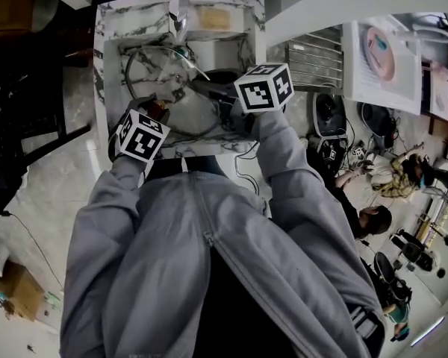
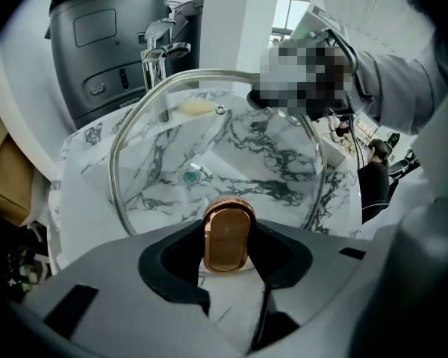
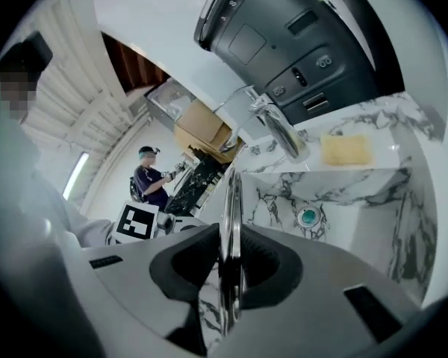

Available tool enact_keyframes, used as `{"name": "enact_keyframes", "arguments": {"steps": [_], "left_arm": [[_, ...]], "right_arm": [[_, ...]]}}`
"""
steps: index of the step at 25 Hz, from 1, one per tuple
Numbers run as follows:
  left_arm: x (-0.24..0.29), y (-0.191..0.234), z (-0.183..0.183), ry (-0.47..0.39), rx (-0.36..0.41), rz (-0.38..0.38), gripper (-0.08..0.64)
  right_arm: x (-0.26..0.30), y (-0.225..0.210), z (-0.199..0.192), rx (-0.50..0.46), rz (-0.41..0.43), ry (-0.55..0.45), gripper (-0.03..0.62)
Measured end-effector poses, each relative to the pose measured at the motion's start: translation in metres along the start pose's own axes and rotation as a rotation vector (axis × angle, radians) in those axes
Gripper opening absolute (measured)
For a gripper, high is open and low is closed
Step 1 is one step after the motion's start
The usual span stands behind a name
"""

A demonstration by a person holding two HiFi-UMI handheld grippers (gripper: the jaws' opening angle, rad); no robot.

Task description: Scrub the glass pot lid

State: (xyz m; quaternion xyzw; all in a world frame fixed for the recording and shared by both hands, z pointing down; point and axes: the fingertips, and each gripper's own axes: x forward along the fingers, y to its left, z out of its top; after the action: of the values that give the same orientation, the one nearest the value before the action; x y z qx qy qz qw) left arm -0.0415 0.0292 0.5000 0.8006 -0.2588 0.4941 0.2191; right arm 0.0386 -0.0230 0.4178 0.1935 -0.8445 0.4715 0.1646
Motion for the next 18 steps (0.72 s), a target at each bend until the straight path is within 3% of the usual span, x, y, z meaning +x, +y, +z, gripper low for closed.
{"name": "enact_keyframes", "arguments": {"steps": [4, 7, 10, 14, 18], "left_arm": [[0.014, 0.007, 0.003, 0.035, -0.003, 0.002, 0.184], [0.026, 0.012, 0.007, 0.068, -0.003, -0.003, 0.184], [0.039, 0.015, 0.010, 0.091, -0.017, -0.014, 0.184], [0.052, 0.020, 0.014, 0.109, -0.024, -0.020, 0.184], [0.067, 0.019, 0.019, 0.134, -0.015, -0.032, 0.184]], "right_arm": [[0.007, -0.037, -0.001, 0.118, -0.006, -0.057, 0.076], [0.007, -0.071, -0.005, 0.145, -0.126, -0.073, 0.106], [-0.005, -0.096, -0.009, 0.062, -0.303, -0.056, 0.200], [-0.023, -0.095, 0.018, -0.078, -0.405, -0.136, 0.207], [-0.038, -0.101, 0.071, -0.320, -0.603, -0.197, 0.207]]}}
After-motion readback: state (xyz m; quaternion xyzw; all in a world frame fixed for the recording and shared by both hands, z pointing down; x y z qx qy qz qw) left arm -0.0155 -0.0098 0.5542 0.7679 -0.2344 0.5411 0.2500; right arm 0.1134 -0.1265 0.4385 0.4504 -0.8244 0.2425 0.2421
